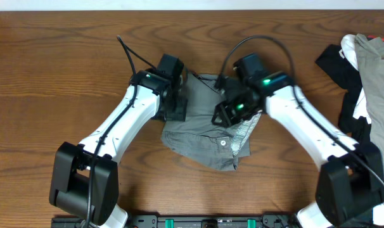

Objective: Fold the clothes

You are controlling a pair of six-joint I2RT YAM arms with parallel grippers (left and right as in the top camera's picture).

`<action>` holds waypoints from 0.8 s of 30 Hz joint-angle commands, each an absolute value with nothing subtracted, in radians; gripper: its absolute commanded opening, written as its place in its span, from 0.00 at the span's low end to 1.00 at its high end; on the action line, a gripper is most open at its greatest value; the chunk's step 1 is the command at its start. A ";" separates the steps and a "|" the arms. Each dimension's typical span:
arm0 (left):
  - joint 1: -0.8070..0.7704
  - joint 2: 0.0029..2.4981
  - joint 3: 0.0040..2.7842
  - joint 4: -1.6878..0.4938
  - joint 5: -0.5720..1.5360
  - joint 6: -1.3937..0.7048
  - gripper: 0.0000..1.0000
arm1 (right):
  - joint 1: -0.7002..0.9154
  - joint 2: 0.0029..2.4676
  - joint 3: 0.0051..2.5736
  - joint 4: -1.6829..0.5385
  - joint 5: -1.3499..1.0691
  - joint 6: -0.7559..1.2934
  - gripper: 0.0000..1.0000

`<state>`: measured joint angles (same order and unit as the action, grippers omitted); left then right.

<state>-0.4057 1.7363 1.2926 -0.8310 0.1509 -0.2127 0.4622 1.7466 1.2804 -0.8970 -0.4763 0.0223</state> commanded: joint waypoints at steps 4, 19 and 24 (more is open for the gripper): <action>-0.395 1.752 1.305 -0.747 0.145 -0.186 0.72 | 0.521 1.868 1.239 -0.957 -0.347 0.048 0.33; -0.373 1.833 1.296 -0.662 0.159 -0.175 0.75 | 0.521 1.838 1.239 -1.163 -0.347 -0.047 0.11; -0.373 1.898 1.296 -0.583 0.255 -0.157 0.76 | 0.509 1.818 1.240 -1.092 -0.346 -0.061 0.22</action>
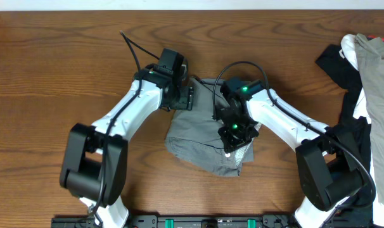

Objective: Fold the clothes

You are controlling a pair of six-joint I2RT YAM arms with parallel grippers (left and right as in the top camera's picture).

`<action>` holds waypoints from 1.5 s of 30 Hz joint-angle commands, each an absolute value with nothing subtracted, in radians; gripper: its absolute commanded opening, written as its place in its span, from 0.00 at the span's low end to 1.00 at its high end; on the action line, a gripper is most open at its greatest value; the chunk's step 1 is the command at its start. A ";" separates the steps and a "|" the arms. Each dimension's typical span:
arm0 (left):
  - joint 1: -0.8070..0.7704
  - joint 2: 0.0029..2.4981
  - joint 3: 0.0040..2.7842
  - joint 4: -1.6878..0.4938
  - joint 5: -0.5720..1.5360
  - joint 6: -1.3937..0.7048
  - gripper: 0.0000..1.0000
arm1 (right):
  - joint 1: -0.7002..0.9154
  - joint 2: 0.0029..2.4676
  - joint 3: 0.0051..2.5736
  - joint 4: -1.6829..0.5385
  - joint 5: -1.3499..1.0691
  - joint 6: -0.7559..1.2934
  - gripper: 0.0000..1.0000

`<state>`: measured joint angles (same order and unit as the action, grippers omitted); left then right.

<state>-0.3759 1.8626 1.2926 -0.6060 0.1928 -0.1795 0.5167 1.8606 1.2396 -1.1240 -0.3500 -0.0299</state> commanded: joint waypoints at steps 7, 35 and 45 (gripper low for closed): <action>-0.373 1.936 1.296 -0.521 0.281 -0.153 0.38 | 0.371 1.718 1.240 -0.895 -0.348 0.097 0.29; -0.282 1.933 1.296 -0.599 0.194 -0.150 0.06 | 0.252 1.886 1.240 -0.924 0.004 0.205 0.04; -0.207 1.913 1.295 -0.743 0.309 -0.150 0.77 | 0.252 1.744 1.240 -0.908 -0.526 -0.114 0.37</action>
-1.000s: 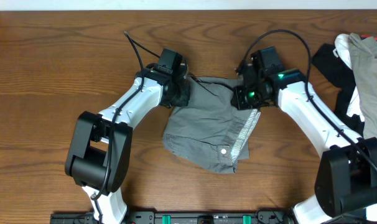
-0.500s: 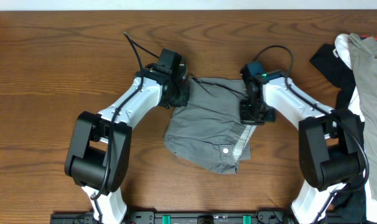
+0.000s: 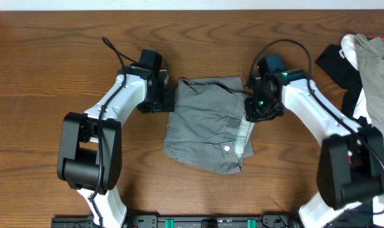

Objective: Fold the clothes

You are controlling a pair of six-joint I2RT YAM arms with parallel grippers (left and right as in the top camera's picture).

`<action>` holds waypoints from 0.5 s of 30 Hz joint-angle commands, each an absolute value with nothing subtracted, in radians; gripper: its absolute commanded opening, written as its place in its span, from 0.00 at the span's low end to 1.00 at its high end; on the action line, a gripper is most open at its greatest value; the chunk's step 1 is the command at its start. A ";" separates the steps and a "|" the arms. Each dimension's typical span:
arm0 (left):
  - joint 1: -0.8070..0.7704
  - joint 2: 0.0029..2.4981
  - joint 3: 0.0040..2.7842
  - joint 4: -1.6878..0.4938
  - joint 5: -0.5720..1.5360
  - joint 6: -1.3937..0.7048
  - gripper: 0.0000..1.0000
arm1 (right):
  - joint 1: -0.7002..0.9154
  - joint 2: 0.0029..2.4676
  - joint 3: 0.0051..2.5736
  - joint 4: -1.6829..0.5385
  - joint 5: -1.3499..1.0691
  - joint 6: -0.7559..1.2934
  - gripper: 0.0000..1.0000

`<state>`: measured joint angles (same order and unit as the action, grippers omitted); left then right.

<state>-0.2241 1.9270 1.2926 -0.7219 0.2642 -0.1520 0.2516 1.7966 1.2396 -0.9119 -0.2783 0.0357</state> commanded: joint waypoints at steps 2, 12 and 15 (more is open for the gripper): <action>-0.201 1.913 1.291 -0.746 0.365 -0.150 0.88 | 0.253 1.732 1.240 -0.904 -0.540 -0.109 0.44; -0.246 2.004 1.255 -0.649 0.708 -0.081 0.95 | 0.270 1.746 1.240 -0.858 -0.529 -0.073 0.49; -0.262 2.032 1.254 -0.650 0.715 -0.078 0.77 | 0.268 1.746 1.240 -0.855 -0.528 -0.064 0.49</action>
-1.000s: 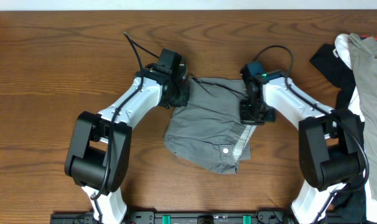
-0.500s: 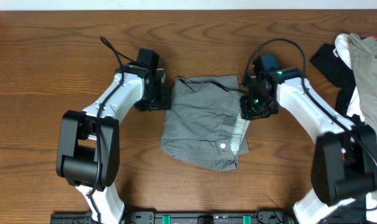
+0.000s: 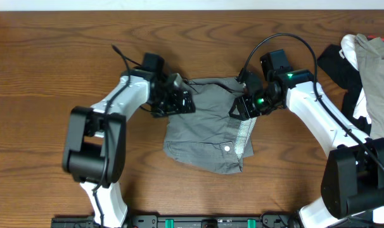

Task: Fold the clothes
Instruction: 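Carry the folded shorts to the far left with the left gripper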

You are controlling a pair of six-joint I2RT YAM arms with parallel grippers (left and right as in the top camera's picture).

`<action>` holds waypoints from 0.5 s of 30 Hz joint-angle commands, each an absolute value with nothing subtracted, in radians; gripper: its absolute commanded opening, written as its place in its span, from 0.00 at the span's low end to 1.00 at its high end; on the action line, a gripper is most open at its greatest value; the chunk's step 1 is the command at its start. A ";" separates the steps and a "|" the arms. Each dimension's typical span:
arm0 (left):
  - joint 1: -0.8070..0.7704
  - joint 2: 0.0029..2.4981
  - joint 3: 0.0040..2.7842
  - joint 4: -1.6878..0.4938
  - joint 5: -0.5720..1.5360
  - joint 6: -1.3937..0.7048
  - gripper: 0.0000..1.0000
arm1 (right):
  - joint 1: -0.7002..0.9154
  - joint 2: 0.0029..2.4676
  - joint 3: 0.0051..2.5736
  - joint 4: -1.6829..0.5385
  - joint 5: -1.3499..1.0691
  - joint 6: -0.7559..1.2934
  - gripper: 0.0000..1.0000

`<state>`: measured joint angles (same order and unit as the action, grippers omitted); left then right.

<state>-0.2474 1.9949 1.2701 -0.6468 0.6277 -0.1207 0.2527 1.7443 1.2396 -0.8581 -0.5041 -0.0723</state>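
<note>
A grey pair of shorts (image 3: 208, 130) lies folded in the middle of the wooden table (image 3: 52, 76), with a button and a lighter waistband strip along its right side. My left gripper (image 3: 183, 102) is tilted in over the upper left edge of the shorts. Over the upper right edge, by the waistband, sits my right gripper (image 3: 237, 109). Both sets of fingers are dark against the cloth, so the overhead view does not show whether they are open or shut on it.
A pile of other clothes (image 3: 363, 69), black, white and olive-grey, lies at the table's right edge. Cables loop above both wrists. The arm bases stand at the front edge.
Both grippers have come inward, from just outside the left and right edges of the shorts to over their upper corners. The shorts lie much as before.
First both grippers were over the top of the crumpled shorts. Then the right one was low over the middle and the left at the top left. Later the shorts lay flatter with a gripper outside each side; now both are on the upper edges.
</note>
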 commanded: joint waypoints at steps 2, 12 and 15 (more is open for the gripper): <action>-0.266 2.033 1.254 -0.649 0.715 -0.076 0.54 | 0.269 1.746 1.240 -0.856 -0.527 -0.057 0.48; -0.103 2.017 1.295 -0.724 0.714 0.133 0.06 | 0.268 1.746 1.240 -0.852 -0.501 -0.010 0.47; 0.047 2.005 1.340 -0.737 0.712 0.164 0.06 | 0.269 1.746 1.240 -0.853 -0.499 0.001 0.47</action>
